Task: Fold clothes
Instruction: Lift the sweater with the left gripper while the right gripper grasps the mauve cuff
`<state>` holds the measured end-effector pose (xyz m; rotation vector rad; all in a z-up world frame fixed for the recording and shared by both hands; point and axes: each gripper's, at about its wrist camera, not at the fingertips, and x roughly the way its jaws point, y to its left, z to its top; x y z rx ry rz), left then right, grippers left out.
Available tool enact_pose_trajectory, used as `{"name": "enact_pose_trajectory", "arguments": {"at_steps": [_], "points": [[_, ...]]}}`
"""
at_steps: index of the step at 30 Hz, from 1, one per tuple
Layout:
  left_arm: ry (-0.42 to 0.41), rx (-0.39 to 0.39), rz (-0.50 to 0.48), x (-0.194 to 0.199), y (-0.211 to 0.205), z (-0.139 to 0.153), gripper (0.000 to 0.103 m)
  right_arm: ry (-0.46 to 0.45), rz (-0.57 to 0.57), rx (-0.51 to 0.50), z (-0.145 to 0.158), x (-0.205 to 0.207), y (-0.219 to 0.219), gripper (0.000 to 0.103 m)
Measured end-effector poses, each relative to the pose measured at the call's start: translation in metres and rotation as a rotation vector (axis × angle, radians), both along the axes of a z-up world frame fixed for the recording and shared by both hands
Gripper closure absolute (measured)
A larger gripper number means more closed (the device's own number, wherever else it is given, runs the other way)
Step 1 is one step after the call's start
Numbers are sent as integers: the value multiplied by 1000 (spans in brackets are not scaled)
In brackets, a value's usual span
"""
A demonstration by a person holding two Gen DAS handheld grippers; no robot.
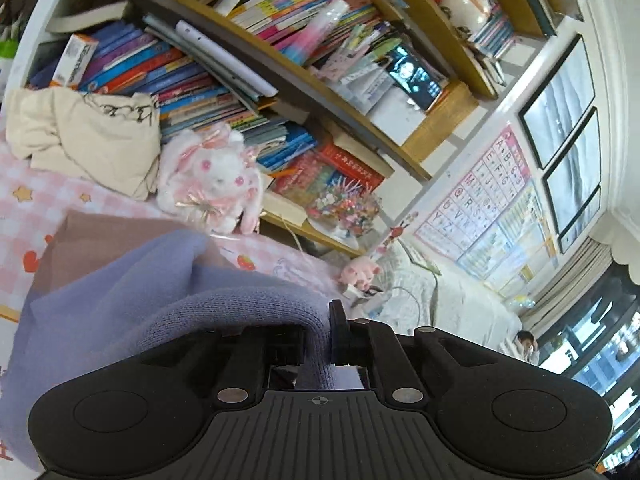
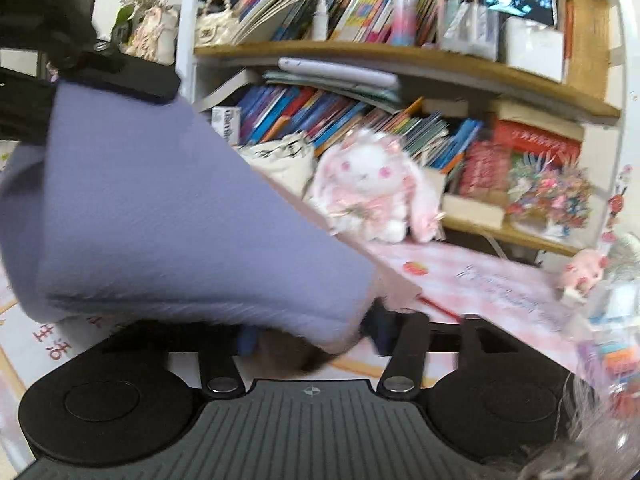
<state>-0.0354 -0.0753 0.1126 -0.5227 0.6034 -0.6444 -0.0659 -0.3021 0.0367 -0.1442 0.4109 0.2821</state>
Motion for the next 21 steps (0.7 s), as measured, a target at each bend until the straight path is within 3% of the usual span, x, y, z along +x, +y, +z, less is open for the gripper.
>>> {"name": "enact_pose_trajectory", "arguments": {"at_steps": [1, 6, 10, 13, 18, 21], "points": [[-2, -12, -1, -1, -1, 2, 93, -3, -3, -18, 0, -1, -2, 22], [-23, -58, -13, -6, -6, 14, 93, 21, 19, -86, -13, 4, 0, 22], [-43, -147, -11, -12, -3, 28, 93, 77, 25, -134, -27, 13, 6, 21], [-64, -144, 2, -20, -2, 36, 93, 15, 72, -173, -29, 3, 8, 16], [-40, -237, 91, -18, 22, 37, 93, -90, 187, -237, -30, -19, 11, 12], [-33, -241, 142, -16, 30, 36, 93, -103, 318, -292, -40, -39, 13, 12]]}}
